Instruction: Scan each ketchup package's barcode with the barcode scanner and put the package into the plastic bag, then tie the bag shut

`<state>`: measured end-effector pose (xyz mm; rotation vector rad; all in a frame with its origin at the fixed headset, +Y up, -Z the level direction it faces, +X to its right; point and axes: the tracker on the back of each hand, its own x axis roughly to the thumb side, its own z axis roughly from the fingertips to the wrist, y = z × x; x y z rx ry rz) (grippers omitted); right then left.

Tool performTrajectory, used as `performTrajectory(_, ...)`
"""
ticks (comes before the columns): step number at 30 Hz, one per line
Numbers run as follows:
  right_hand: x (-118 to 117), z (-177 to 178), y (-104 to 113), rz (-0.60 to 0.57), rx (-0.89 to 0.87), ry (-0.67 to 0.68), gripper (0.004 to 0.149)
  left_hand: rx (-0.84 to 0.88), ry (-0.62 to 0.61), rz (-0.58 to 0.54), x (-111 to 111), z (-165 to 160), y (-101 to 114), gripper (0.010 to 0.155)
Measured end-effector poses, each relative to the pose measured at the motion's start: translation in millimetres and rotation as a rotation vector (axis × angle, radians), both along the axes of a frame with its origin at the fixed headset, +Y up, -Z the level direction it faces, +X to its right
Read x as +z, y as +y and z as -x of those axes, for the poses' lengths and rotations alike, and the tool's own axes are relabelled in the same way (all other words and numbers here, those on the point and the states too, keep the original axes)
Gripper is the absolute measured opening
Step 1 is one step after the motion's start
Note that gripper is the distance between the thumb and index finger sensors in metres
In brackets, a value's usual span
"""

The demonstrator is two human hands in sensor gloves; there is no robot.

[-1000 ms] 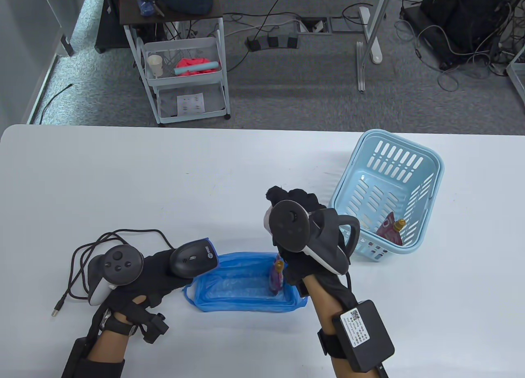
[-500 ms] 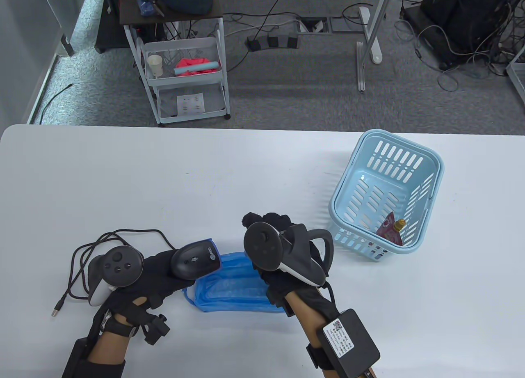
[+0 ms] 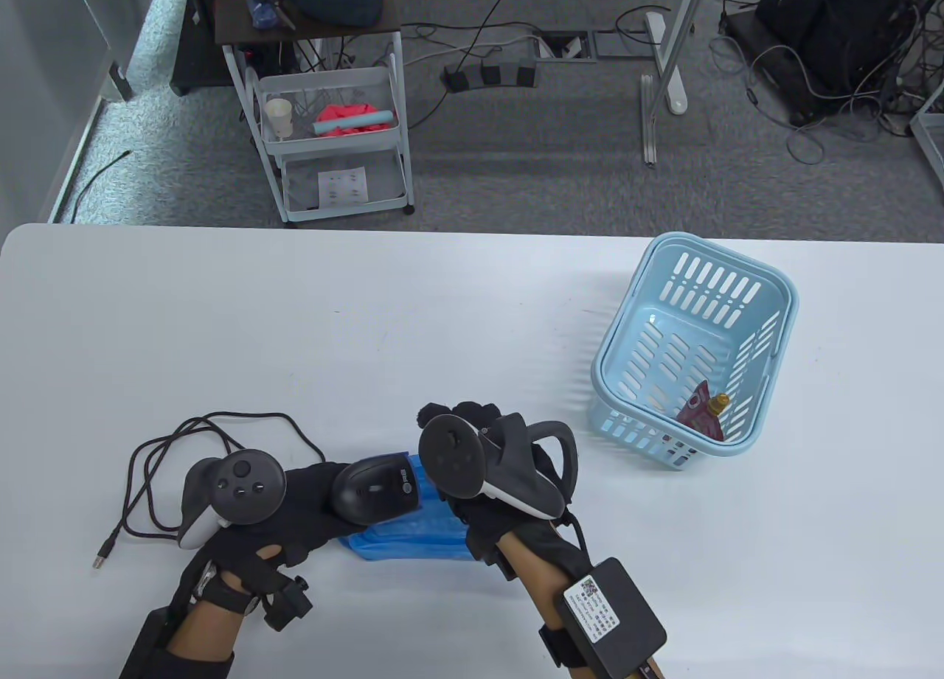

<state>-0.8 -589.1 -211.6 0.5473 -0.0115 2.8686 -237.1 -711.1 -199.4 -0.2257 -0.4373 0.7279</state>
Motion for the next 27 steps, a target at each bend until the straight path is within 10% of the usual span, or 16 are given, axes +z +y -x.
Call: performTrajectory(27,5.0,1.9,-1.1,0.02,0.008,0.022,0.042,-0.013,-0.017,0.012,0.8,-6.6,-5.6,0.05)
